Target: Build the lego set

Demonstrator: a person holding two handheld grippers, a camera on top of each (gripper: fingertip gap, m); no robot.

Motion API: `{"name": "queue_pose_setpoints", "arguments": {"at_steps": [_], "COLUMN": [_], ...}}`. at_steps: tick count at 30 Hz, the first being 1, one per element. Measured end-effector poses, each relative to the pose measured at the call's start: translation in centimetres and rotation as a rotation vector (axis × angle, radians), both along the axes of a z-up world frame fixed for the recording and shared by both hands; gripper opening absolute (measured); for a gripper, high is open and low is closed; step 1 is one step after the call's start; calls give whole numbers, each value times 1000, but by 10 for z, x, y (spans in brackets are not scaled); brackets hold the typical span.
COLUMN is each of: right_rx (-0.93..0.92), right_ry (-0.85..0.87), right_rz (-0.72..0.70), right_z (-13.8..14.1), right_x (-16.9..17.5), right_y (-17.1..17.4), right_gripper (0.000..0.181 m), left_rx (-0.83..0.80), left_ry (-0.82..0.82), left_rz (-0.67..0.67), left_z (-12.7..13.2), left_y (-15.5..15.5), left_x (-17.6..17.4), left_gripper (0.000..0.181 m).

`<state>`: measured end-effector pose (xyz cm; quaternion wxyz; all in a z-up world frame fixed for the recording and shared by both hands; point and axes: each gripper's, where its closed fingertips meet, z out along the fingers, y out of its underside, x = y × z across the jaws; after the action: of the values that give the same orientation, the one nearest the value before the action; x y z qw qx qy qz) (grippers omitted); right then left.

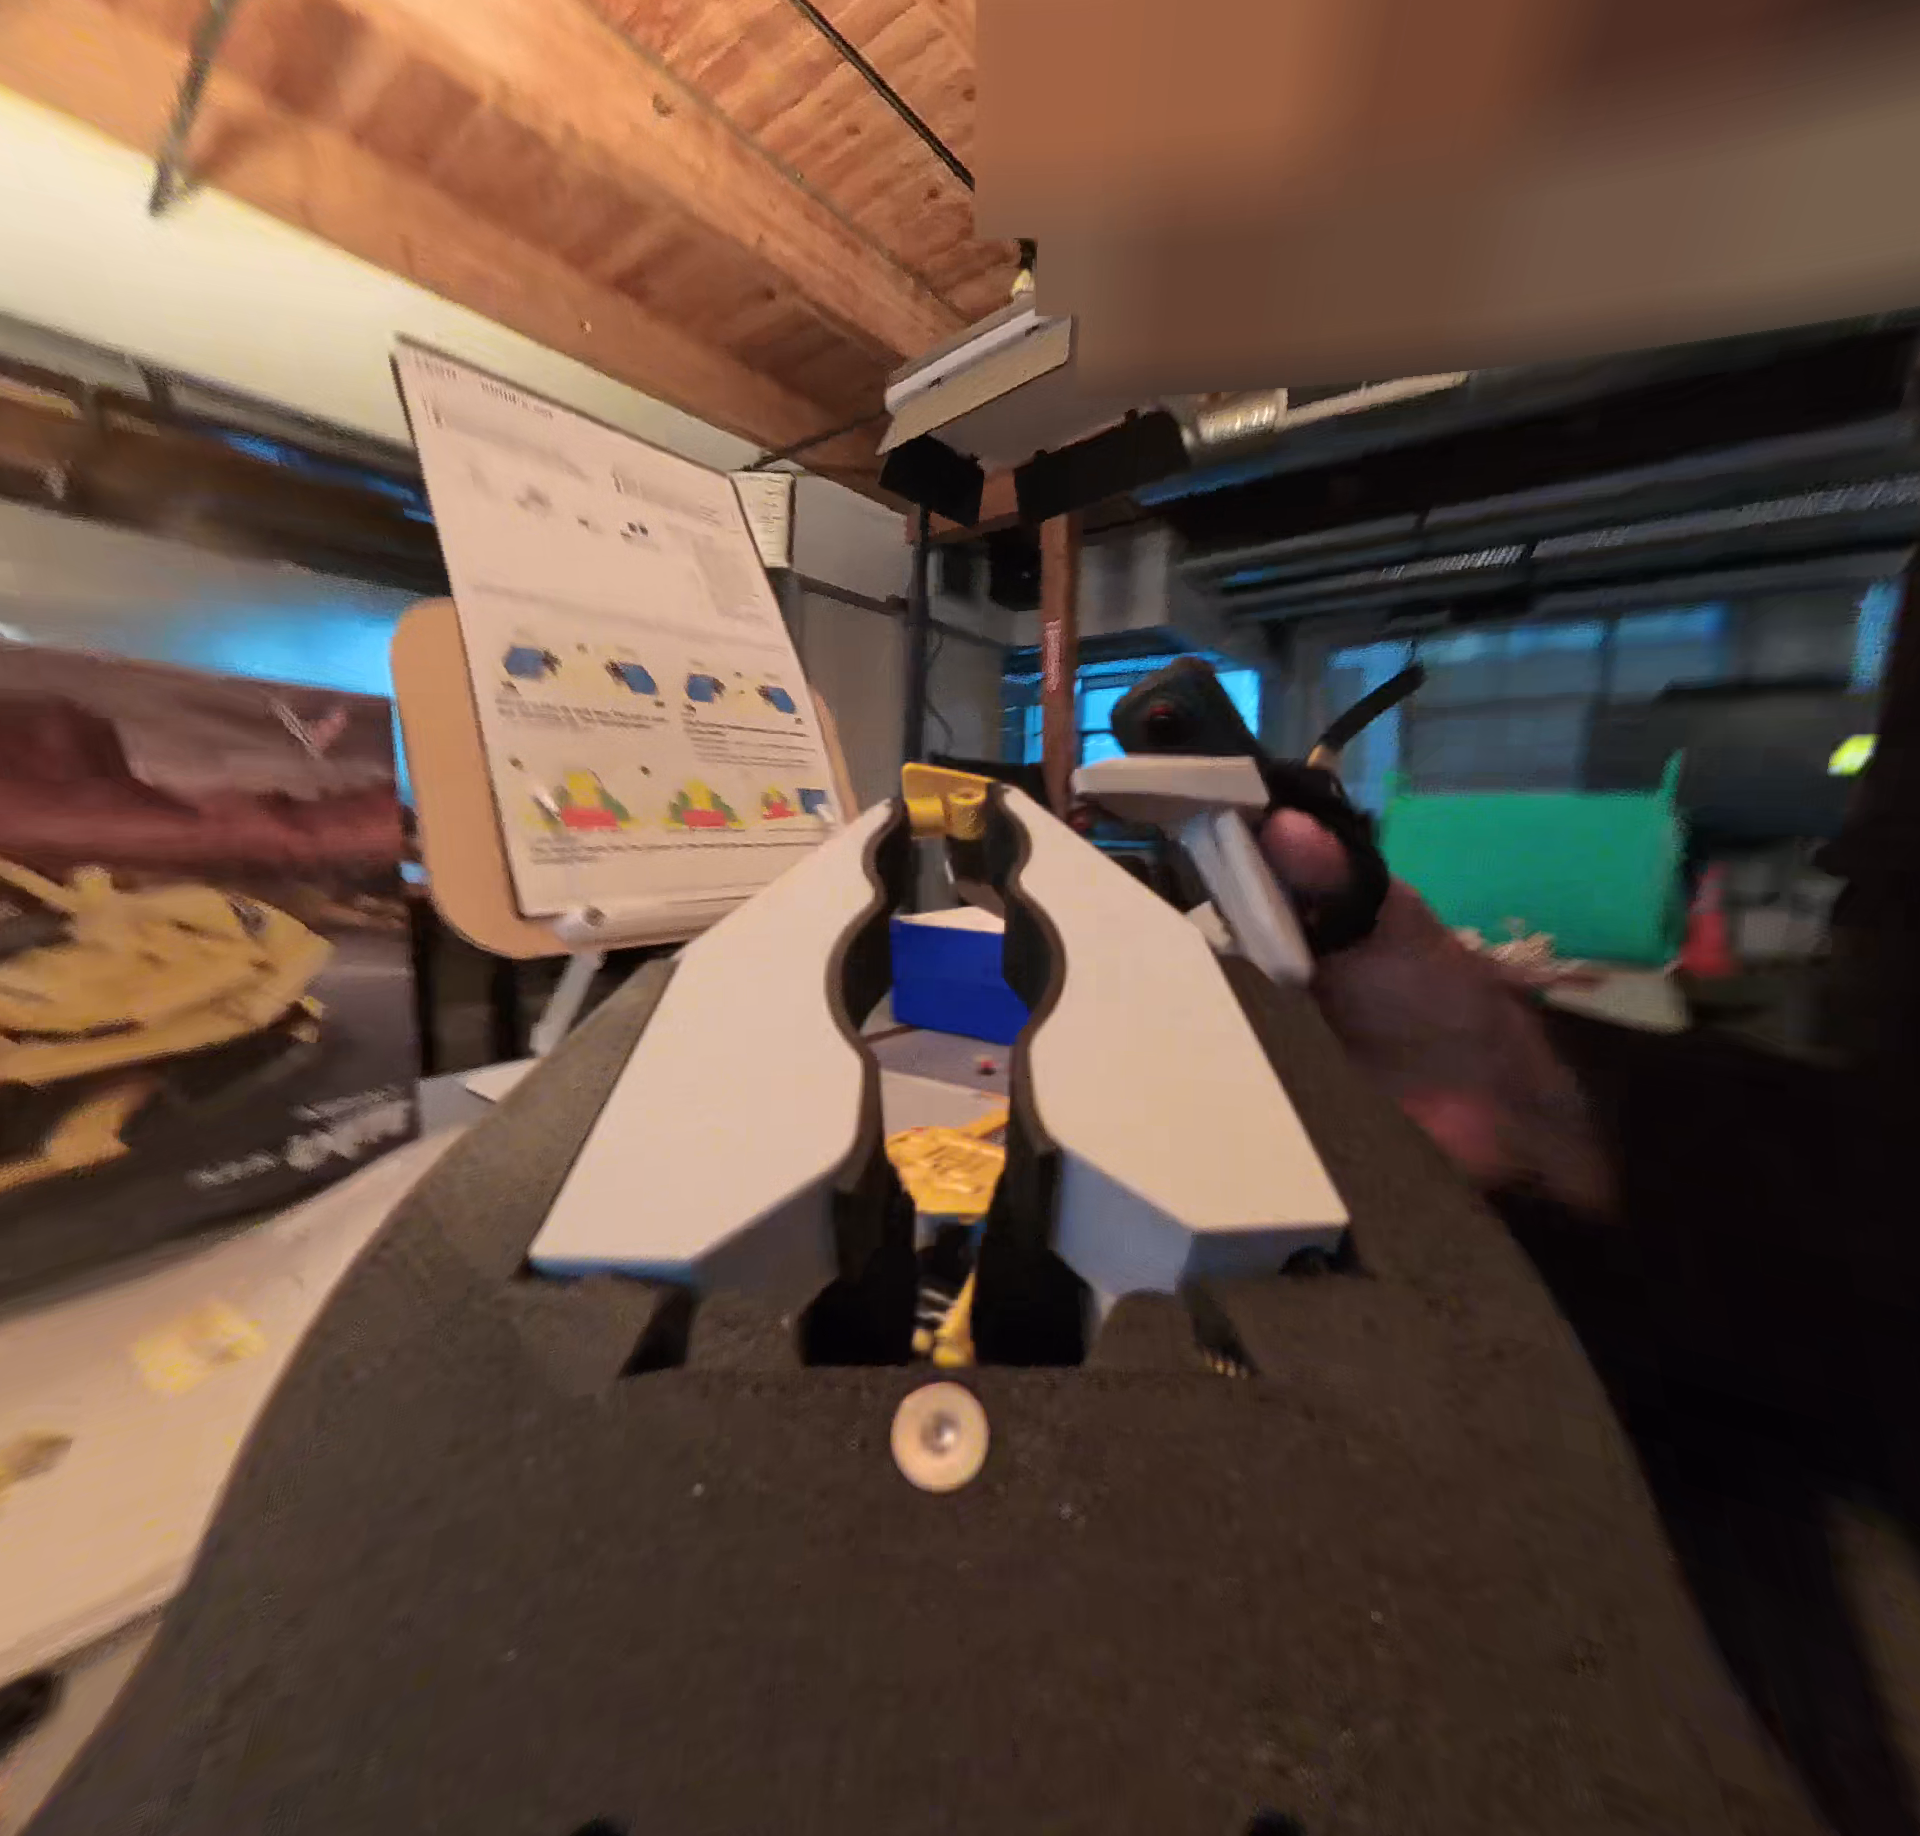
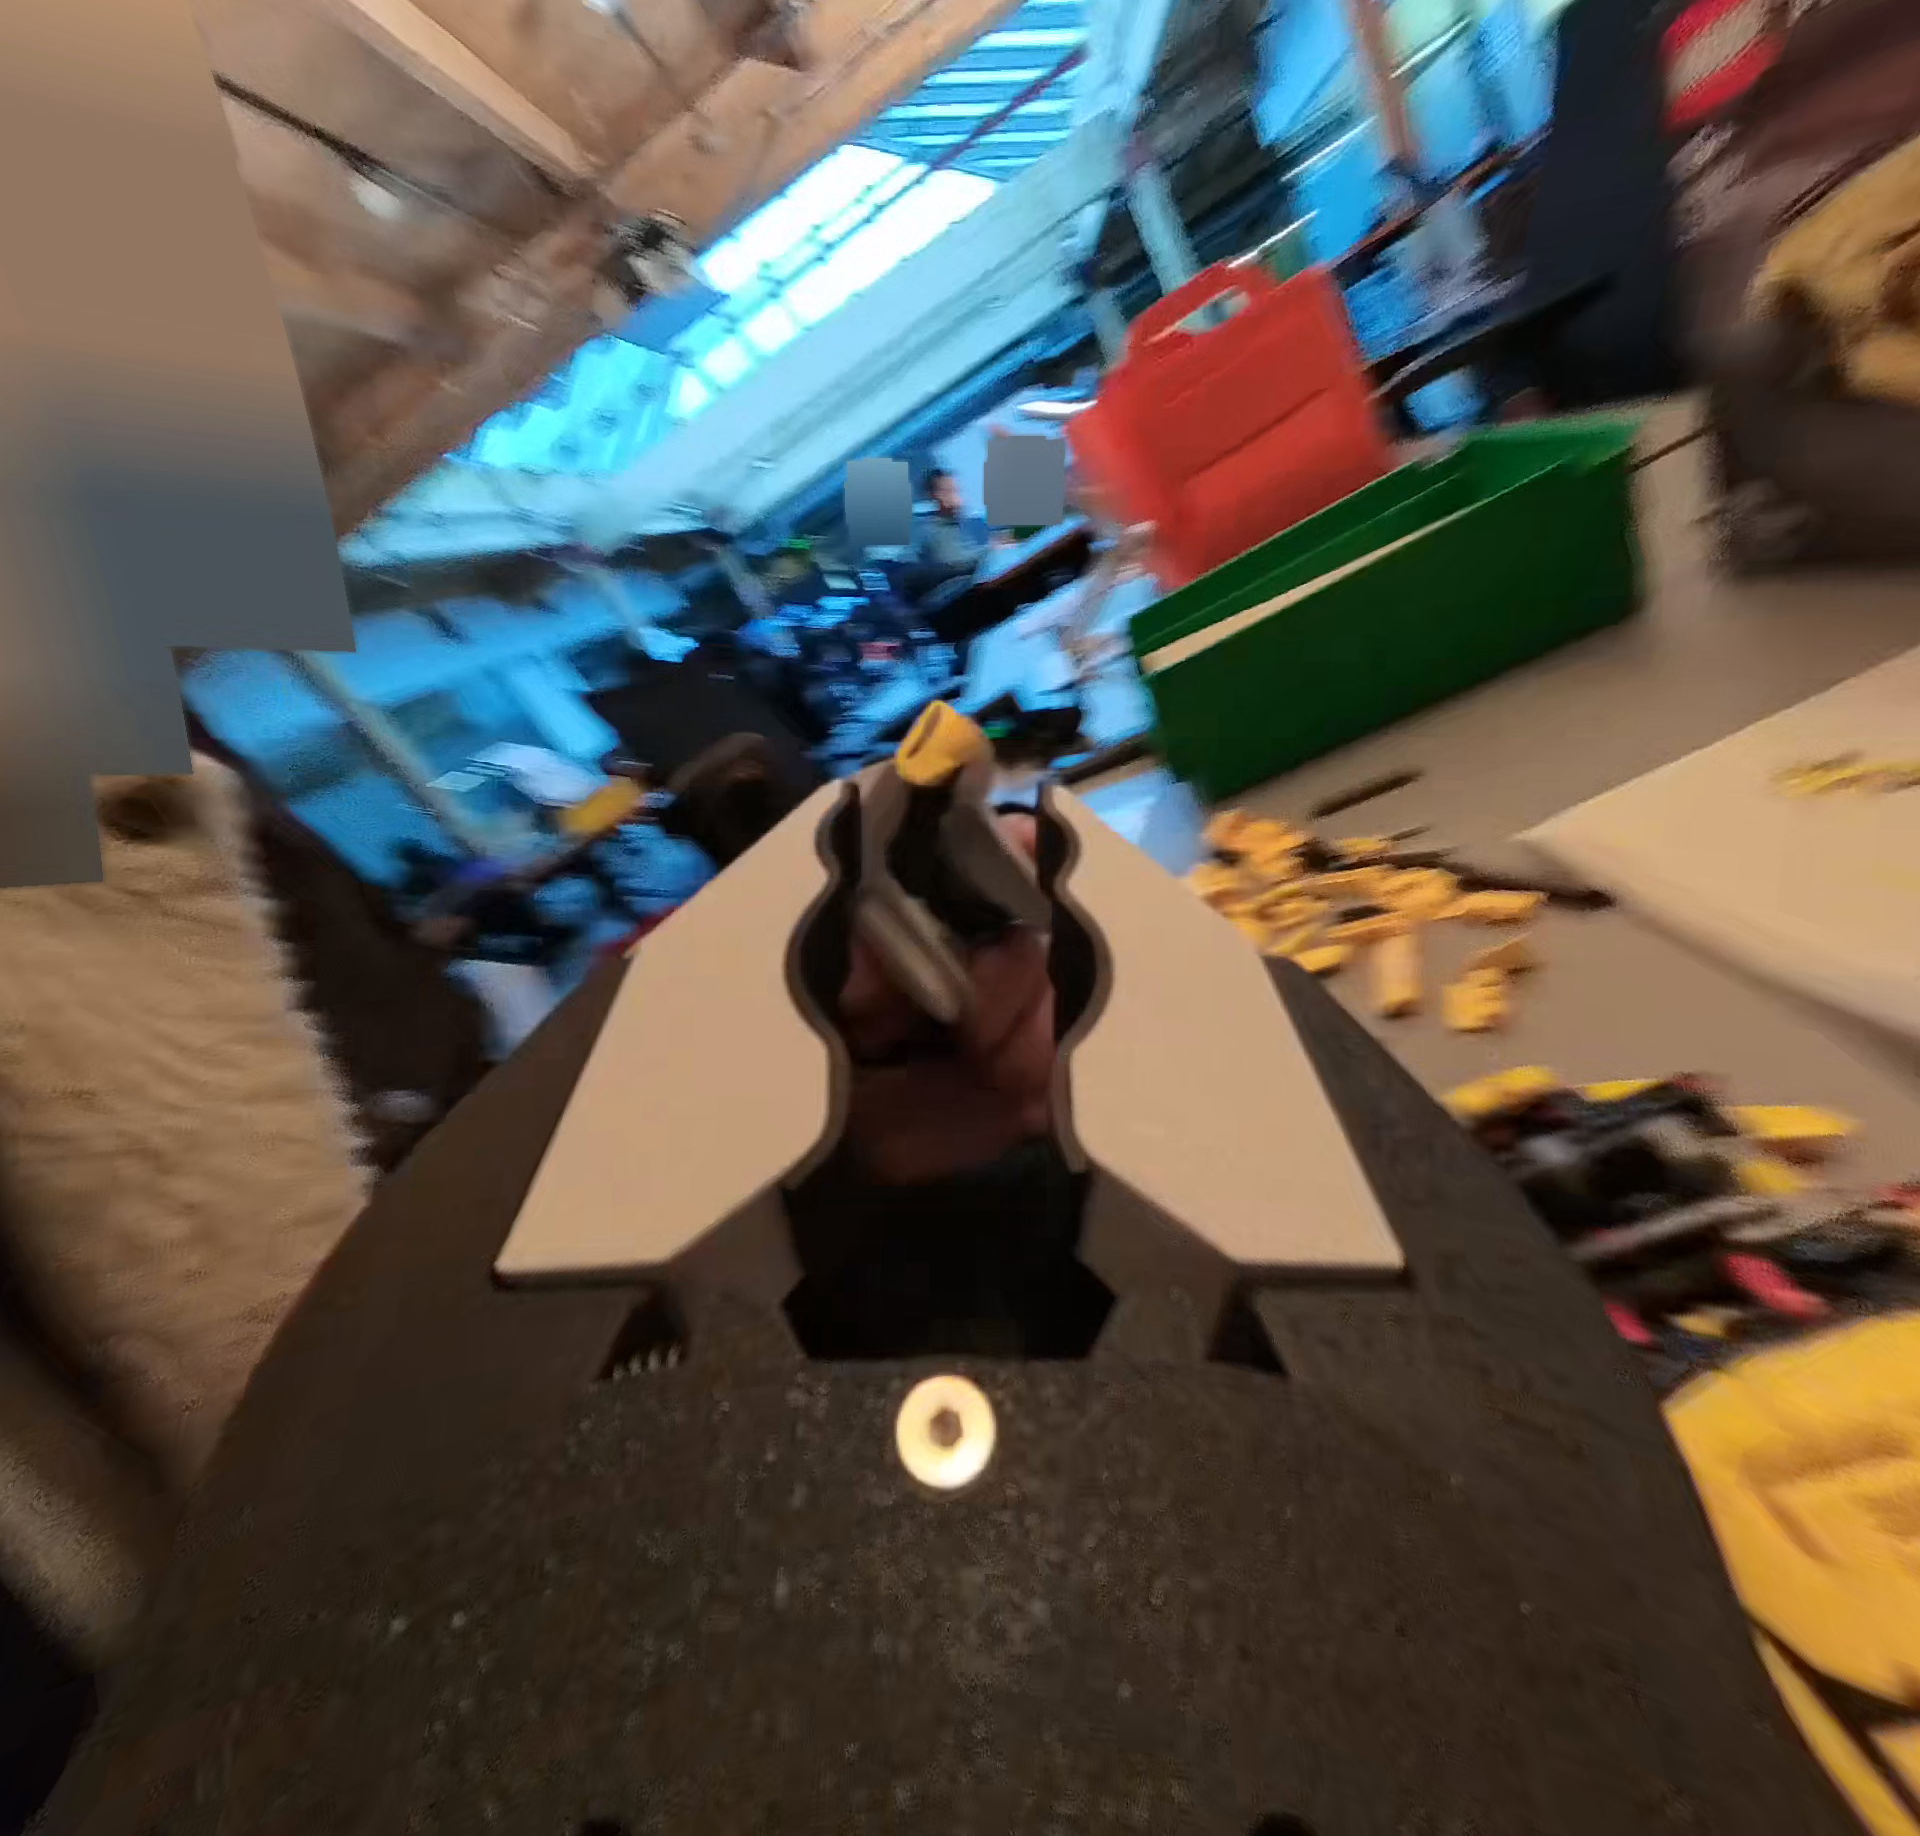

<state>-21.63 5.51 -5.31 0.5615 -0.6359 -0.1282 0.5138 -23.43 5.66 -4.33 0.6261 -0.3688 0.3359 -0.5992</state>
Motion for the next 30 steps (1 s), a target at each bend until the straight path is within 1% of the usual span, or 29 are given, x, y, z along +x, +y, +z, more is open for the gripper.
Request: {"name": "queue_pose_setpoints", "arguments": {"at_steps": [2, 4, 6, 8, 12, 14, 16, 18, 21, 24, 26, 28, 30], "right_rx": [-118, -162, -209, -219, -214, -221, -221, -213, -213, -203, -202, -204, -197], "right_ry": [159, 263, 279, 283, 280, 271, 252, 220, 139, 10, -101, -180, -249], "right_rz": [142, 276, 336, 349, 305, 291, 286, 267, 195, 97, 25, -63, -157], "right_z": [2, 4, -2, -4, -6, -8, -10, -12, -20, -33, -46, -56, -63], "right_x": [-1, -4, -7, -10, -4, -1, 0, 0, 3, 5, 8, 17, 29], "right_y": [-3, -9, -9, -10, -6, -5, -5, -5, 1, 8, 14, 22, 29], "right_gripper": [34, 35, 32, 27, 17, 13, 12, 11, 11, 11, 11, 11, 11], "left_rx": [97, 177, 231, 269, 339, 410, 464, 484, 504, 451, 342, 252, 223], "left_ry": [32, 59, 113, 131, 163, 196, 224, 244, 304, 400, 488, 532, 571], "left_rz": [48, 84, 97, 106, 144, 205, 250, 267, 299, 298, 262, 207, 215], "left_z": [0, -1, -8, -10, -14, -16, -18, -20, -28, -40, -52, -62, -71], "left_y": [-5, -9, -11, -15, -18, -18, -18, -17, -11, -3, 2, 5, 12], "left_x": [3, 8, 16, 20, 23, 24, 25, 26, 28, 32, 34, 38, 41], "left_gripper": [14, 14, 14, 14, 14, 14, 14, 14, 14, 14, 15, 18, 21]}}
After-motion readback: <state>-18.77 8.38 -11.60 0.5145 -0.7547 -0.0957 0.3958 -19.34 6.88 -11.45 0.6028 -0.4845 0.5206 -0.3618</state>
